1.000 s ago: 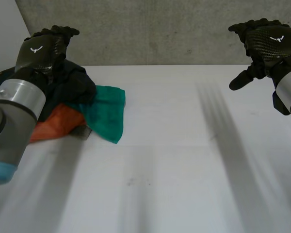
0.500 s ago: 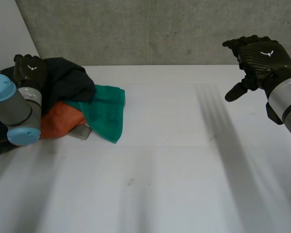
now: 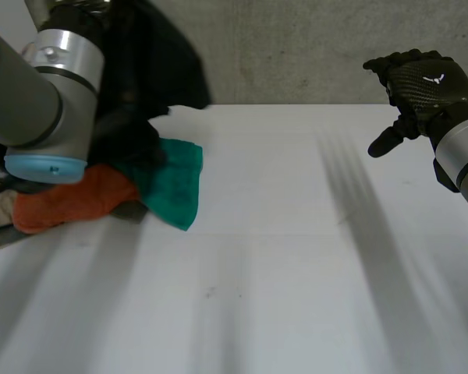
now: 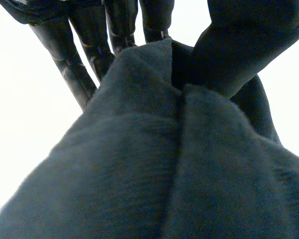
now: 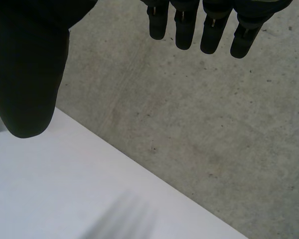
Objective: Fold the laundry.
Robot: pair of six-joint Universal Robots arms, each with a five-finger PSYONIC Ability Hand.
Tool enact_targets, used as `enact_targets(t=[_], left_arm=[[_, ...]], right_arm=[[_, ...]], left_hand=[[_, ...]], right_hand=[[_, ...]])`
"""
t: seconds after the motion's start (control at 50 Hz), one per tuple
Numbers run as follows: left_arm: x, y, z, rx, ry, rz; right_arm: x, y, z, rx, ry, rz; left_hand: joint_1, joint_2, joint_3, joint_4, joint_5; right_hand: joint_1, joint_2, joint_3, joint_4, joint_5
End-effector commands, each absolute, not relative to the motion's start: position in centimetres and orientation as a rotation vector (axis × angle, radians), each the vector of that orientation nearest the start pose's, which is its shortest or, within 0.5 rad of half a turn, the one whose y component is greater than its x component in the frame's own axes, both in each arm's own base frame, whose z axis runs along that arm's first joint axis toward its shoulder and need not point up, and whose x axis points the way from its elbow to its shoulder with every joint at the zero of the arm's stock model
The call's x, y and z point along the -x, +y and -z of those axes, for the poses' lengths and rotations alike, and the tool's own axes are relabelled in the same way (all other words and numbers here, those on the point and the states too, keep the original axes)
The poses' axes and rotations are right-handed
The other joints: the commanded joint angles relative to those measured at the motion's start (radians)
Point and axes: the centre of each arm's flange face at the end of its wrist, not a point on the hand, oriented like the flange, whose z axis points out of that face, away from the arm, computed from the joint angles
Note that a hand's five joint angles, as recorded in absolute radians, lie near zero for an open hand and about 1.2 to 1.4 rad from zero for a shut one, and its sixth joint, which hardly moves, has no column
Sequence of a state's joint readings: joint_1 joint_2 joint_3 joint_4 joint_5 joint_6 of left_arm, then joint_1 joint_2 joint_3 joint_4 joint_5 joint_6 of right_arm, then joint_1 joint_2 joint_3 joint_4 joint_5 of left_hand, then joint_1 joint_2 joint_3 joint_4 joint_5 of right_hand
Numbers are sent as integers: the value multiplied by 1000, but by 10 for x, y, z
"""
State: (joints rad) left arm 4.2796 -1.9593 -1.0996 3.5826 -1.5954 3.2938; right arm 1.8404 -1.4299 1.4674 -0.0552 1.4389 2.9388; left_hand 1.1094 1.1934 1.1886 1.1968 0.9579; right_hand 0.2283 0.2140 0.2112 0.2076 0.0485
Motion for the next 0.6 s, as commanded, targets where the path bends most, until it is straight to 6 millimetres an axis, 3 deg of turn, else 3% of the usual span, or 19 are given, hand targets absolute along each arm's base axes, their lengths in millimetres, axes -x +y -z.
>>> enact_targets(t=[0.02,0.04,0.1,0.18,0.22,0.28,0.32,0.4,0.46,0.5,0.6], left_arm=[[357,-277,-332,-640,2041,3000],[372,-265,-318,-690,2131,2994],[390,-251,-301,-748,2235,2987],[398,-257,-276,-718,2367,2933],[400,-259,-267,-723,2406,2907],[398,-260,-264,-719,2417,2887],[396,-262,-263,-711,2421,2876],[367,-277,-276,-616,2384,2830],[323,-289,-281,-562,2344,2705],[310,-290,-281,-566,2317,2655],[286,-277,-264,-660,2277,2492]], right_arm=[[-227,-290,-306,617,2004,2155],[-227,-291,-306,616,2003,2158],[-227,-291,-307,614,2002,2163],[-226,-292,-307,618,2002,2172],[-225,-292,-307,623,2008,2177],[-223,-296,-302,635,2032,2173],[-225,-295,-299,663,2034,2163],[-229,-298,-278,754,2111,2094],[-232,-297,-258,885,2182,2019],[-237,-292,-251,958,2202,1983],[-280,-247,-230,1237,2095,1856]], left_hand=[[287,203,208,199,264],[287,203,208,199,264],[287,203,208,199,264],[287,203,208,199,264],[-48,-132,-127,-135,-71],[-933,-1017,-1013,-1021,-956],[-931,-1015,-1010,-1019,-954],[-934,-1018,-1013,-1021,-957],[-928,-1012,-1007,-1016,-951],[-922,-1006,-1001,-1010,-945],[-922,-1006,-1001,-1010,-945]], right_hand=[[-54,-39,-37,-33,-48],[-54,-39,-37,-33,-48],[-54,-39,-37,-33,-48],[-54,-39,-37,-33,-48],[-54,-39,-37,-33,-48],[-54,-39,-37,-33,-48],[-54,-39,-37,-33,-48],[-54,-39,-37,-33,-48],[-54,-39,-37,-33,-48],[-54,-39,-37,-33,-48],[-54,-39,-37,-33,-48]])
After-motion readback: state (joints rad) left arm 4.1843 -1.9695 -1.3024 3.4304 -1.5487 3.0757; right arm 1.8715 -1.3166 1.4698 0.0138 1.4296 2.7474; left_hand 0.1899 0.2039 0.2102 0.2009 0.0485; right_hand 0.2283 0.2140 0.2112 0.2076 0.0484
